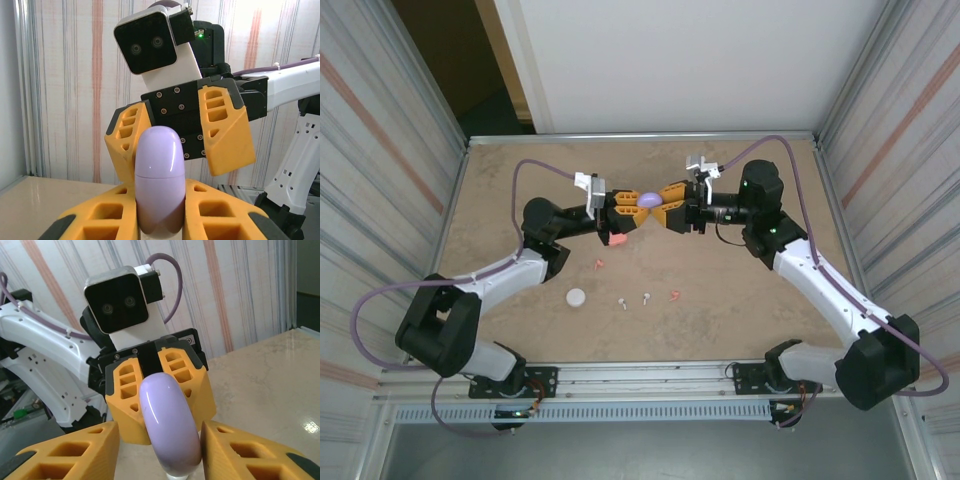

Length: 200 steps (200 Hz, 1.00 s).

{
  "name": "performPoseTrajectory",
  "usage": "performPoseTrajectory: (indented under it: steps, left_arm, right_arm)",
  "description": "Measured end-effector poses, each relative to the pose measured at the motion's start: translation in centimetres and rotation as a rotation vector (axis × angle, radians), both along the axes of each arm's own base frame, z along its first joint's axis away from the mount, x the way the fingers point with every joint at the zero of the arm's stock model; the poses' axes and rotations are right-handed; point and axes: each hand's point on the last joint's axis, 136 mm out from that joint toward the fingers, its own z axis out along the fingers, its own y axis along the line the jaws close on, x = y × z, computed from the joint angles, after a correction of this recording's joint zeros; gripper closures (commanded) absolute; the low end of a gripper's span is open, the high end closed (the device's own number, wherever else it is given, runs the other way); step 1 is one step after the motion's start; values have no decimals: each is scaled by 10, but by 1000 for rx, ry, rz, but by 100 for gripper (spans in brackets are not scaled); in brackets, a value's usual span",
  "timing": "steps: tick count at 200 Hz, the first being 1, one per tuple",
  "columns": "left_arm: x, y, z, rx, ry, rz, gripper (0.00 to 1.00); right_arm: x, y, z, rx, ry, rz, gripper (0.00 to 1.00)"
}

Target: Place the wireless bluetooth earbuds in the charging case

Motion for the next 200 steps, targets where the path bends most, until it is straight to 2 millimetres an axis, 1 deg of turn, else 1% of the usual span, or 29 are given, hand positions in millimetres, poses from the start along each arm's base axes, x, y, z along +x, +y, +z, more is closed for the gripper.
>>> performPoseTrajectory:
  steps: [44,82,94,111,128,140,158,173,179,200]
  left_arm:
    - [1,-1,1,-2,-3,-9,100]
    - [2,-2,0,-2,12,-14,100]
    - [2,-2,0,-2,17,-15,94]
    - [2,-2,1,-4,18,-16,90]
    - [2,-2,3,-6,15,-17,80]
    - [2,-2,3,-7,12,-17,70]
    - [4,-2,4,-12,14,-6,65]
    - [6,-2,4,-15,13,6,57]
    - [7,-1,5,-17,13,12,55]
    - [11,-1,5,-19,10,38,54]
  right_arm:
    - [4,1,-6,-15,3,-16,69]
    - [6,1,-7,-20,2,-28,74]
    - [7,0,-7,-20,0,-31,74]
    - [6,0,-5,-19,-3,-36,74]
    - [6,-1,-4,-18,-8,-43,75]
    - [6,-2,-3,-18,-12,-48,75]
    - [5,-2,-4,-24,-2,-52,75]
    - [5,-2,-5,-27,3,-58,75]
    - [5,-2,-5,-28,5,-62,76]
    - [5,-4,-6,-35,14,-73,76]
